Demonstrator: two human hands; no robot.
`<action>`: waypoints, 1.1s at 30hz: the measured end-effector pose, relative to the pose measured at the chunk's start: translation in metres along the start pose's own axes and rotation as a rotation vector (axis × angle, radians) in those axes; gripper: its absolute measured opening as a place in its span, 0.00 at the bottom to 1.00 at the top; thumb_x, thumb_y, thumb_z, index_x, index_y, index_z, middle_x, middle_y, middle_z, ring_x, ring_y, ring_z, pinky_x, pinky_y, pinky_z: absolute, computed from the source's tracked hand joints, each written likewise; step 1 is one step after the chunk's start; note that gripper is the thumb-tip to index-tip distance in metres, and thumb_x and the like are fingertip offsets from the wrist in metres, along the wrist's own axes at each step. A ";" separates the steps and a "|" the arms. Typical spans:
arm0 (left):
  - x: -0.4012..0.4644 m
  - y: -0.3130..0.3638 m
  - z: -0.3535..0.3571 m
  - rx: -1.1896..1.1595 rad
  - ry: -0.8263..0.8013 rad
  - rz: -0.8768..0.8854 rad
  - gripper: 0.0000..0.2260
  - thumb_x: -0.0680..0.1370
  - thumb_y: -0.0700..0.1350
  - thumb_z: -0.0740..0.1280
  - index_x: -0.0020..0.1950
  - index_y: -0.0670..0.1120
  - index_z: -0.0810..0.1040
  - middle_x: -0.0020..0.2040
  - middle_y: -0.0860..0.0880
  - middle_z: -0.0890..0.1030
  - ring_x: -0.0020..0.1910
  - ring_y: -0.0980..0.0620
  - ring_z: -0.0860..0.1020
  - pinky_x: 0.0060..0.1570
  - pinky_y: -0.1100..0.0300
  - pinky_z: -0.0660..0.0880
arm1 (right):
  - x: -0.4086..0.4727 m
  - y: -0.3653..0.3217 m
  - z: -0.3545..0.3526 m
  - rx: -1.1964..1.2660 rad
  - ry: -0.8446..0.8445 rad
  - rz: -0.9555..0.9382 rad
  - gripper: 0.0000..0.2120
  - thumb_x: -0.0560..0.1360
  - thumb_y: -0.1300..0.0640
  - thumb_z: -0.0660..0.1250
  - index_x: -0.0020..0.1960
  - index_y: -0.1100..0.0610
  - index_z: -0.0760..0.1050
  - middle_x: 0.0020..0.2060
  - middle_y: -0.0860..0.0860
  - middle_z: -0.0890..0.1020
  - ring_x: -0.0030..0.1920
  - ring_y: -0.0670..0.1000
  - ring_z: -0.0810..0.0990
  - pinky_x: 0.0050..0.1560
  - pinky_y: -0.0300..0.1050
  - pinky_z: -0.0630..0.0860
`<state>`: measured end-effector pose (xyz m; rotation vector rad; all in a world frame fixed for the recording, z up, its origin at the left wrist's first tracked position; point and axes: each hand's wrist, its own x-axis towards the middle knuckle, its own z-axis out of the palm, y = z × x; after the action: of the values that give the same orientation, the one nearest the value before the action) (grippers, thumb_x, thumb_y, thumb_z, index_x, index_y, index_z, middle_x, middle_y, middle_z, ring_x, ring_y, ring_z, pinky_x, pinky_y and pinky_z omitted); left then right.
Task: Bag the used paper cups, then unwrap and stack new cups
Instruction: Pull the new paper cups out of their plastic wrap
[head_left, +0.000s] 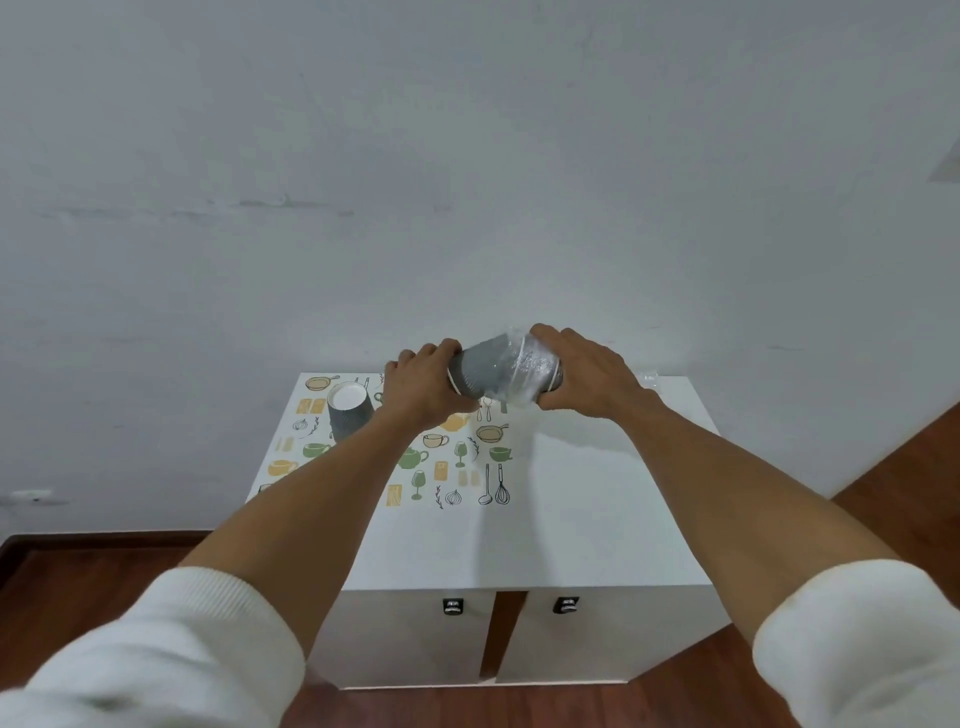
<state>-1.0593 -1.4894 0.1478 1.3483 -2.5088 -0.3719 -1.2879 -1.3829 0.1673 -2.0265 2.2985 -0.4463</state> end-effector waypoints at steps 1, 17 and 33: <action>-0.001 -0.005 -0.001 -0.019 0.026 -0.030 0.33 0.66 0.64 0.76 0.67 0.56 0.71 0.58 0.52 0.80 0.59 0.43 0.75 0.57 0.48 0.67 | 0.001 -0.001 0.001 0.050 0.026 0.024 0.39 0.63 0.46 0.75 0.70 0.41 0.61 0.51 0.48 0.75 0.46 0.57 0.78 0.46 0.51 0.76; -0.041 -0.112 -0.043 -0.611 0.230 -0.306 0.33 0.67 0.54 0.82 0.67 0.47 0.73 0.57 0.52 0.79 0.53 0.51 0.79 0.43 0.61 0.74 | 0.025 -0.061 0.048 0.240 -0.026 0.068 0.38 0.66 0.41 0.76 0.69 0.40 0.59 0.56 0.49 0.75 0.51 0.57 0.79 0.49 0.52 0.76; -0.040 -0.151 0.023 -0.639 0.052 -0.430 0.30 0.69 0.48 0.80 0.68 0.46 0.74 0.56 0.52 0.79 0.56 0.48 0.78 0.51 0.56 0.71 | 0.028 -0.058 0.074 0.214 -0.071 0.137 0.36 0.65 0.41 0.76 0.67 0.40 0.61 0.53 0.48 0.75 0.49 0.56 0.80 0.49 0.54 0.79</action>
<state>-0.9294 -1.5344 0.0692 1.5508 -1.7869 -1.0943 -1.2194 -1.4297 0.1153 -1.7468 2.2216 -0.5738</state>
